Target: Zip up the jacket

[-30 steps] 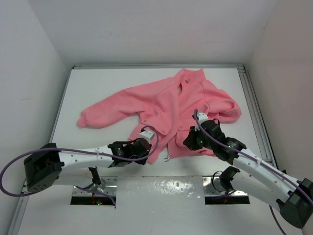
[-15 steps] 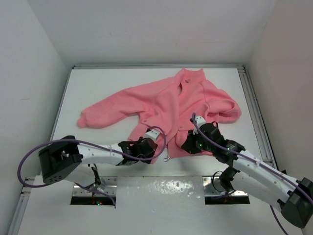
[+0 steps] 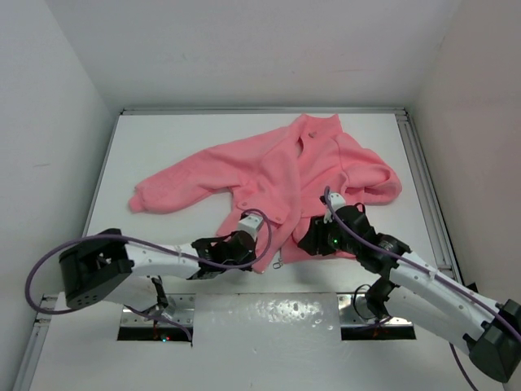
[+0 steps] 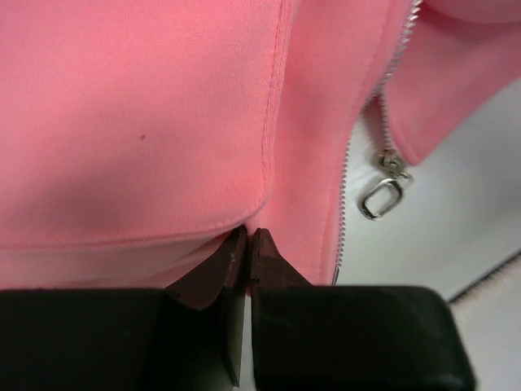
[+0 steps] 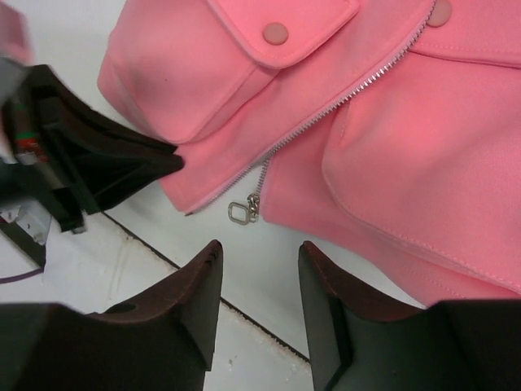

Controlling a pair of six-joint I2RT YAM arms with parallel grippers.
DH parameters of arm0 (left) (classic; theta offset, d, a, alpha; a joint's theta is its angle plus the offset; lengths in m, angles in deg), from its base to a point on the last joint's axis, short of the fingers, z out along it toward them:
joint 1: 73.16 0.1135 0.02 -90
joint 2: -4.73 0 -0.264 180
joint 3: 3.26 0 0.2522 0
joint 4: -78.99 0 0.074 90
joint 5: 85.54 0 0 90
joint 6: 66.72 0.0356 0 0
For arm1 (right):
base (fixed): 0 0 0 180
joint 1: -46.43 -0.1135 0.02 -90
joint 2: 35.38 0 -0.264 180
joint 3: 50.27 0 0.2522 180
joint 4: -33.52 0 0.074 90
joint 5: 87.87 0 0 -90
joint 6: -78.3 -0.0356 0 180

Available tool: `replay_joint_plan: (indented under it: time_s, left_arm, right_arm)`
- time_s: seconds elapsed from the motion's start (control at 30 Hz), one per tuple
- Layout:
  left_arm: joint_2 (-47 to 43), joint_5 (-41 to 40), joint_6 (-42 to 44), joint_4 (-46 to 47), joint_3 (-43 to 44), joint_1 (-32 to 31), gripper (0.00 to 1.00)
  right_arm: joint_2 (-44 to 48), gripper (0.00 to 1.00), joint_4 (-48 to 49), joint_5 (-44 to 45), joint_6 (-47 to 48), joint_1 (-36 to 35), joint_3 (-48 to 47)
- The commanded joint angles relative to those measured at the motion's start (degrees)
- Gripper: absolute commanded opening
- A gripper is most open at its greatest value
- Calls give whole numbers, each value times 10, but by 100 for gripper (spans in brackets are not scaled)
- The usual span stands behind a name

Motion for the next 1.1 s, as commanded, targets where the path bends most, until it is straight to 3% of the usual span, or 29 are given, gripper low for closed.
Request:
replay_joint_plan:
  time_s: [0.0,0.03,0.07,0.13,0.27,0.37,0.4,0.5,0.67,0.9,1.07]
  left_arm:
    - [-79,3,-53,32,-8,-4,0]
    - [-102,-16,-63,34,-11,-4,0]
    - [-147,-29,-74,45,-15,-4,0]
    - [-196,-62,-111,63,-36,-2,0]
    - [-311,-117,-153,106,-69,1,0]
    - [-358,-144,-182,136,-101,4,0]
    - [-371,-147,-187,149,-107,4,0]
    - [-381,-151,-200,166,-127,4,0]
    - [-371,-133,-202,190,-135,4,0]
    - [-375,-131,-199,217,-133,4,0]
    - [-371,-112,-202,233,-130,6,0]
  right_arm:
    - [0,42,15,7,-34,-4,-19]
    - [-3,33,28,-3,-59,-4,-18]
    - [-8,15,41,-14,-74,-5,-18]
    - [-27,0,91,-54,-119,-6,-19]
    - [-66,0,198,-87,-171,-26,-25]
    - [-84,27,289,-105,-229,-35,-13]
    - [-88,43,317,-114,-246,-36,-4]
    - [-99,59,390,-123,-292,-40,20]
    - [-127,69,434,-124,-319,-58,35]
    - [-128,69,423,-114,-346,-78,46]
    - [-128,68,490,-106,-396,-84,82]
